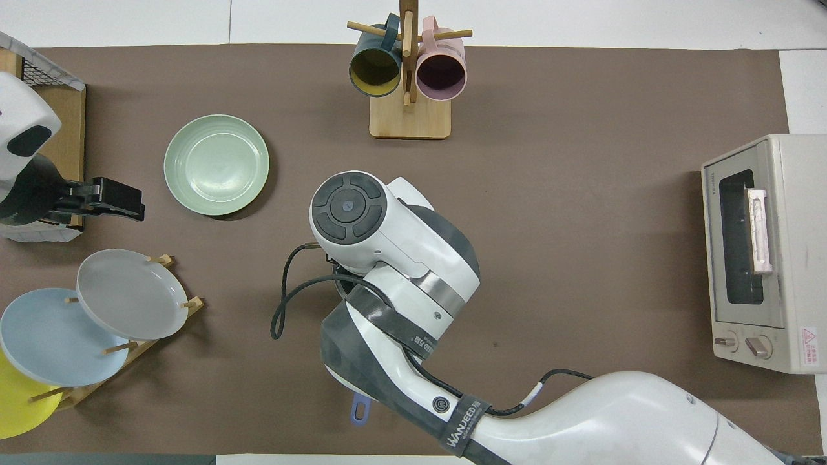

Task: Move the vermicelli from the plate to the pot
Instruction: 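Hold the glass lid above the pot with the right gripper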

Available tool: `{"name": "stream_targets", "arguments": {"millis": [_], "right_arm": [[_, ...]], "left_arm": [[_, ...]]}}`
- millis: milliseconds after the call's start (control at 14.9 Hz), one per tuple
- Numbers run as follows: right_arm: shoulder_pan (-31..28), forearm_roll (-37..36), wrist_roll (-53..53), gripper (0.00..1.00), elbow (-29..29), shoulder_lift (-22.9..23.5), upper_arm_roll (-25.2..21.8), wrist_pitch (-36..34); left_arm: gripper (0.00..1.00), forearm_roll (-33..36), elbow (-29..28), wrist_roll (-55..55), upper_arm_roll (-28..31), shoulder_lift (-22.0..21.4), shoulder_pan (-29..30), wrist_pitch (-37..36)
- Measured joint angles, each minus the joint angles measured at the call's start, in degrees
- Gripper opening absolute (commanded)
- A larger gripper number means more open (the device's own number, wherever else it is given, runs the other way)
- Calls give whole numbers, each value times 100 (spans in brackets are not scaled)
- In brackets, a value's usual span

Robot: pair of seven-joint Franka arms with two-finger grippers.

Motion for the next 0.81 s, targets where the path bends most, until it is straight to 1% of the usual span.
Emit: {"name": "stream_targets", "arguments": {"millis": [805], "right_arm": [[-9,0,43,0,-30,0,-1,103]], "left_arm": [[100,0,26,0,-13,-3,52,25]]}}
